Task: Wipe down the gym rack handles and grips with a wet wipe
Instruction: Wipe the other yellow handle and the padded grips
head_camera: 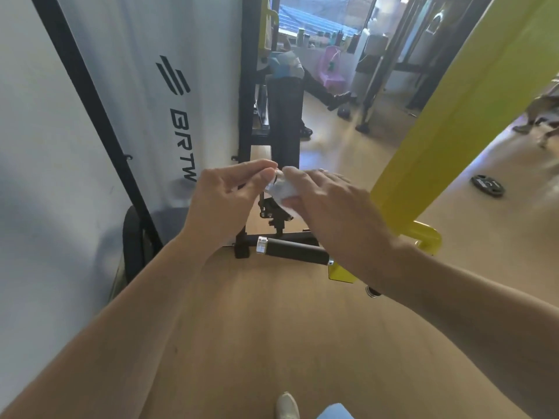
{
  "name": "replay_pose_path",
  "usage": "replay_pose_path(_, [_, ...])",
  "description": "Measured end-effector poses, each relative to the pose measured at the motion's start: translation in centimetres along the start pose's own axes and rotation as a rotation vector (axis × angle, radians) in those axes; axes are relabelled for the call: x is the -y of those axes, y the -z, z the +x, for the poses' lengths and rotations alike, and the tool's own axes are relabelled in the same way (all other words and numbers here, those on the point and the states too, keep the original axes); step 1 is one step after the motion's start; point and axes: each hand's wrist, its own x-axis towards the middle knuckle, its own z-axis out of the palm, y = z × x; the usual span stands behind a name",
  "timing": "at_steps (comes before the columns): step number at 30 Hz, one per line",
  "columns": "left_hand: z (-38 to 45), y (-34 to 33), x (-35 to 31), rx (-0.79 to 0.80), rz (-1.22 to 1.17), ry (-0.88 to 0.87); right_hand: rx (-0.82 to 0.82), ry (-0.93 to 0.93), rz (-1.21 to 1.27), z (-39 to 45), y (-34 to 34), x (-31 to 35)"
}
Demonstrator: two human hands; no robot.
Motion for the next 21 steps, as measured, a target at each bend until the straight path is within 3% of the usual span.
replay_pose_path(5, [-0.1, -0.3, -0.1, -0.001, 0.027, 0.022, 0.01, -0.038, -0.391, -2.3, 0.7, -2.5])
replay_pose_path(12, [-0.2, -0.1, -0.7, -0.043, -0.006, 0.031, -0.044, 0.0, -0.178, 1.2, -1.2, 0.7])
replay_pose_path(19, [0.1, -0.1, -0.9, -0.017, 0.111, 0.023, 0.155, 0.004, -0.497, -2.6, 0.7, -3.0])
replay_pose_path(21, [0.0, -0.2, -1.0, -0.019, 0.114, 0.029, 0.113, 0.009, -0.506, -2.1, 0.7, -2.4])
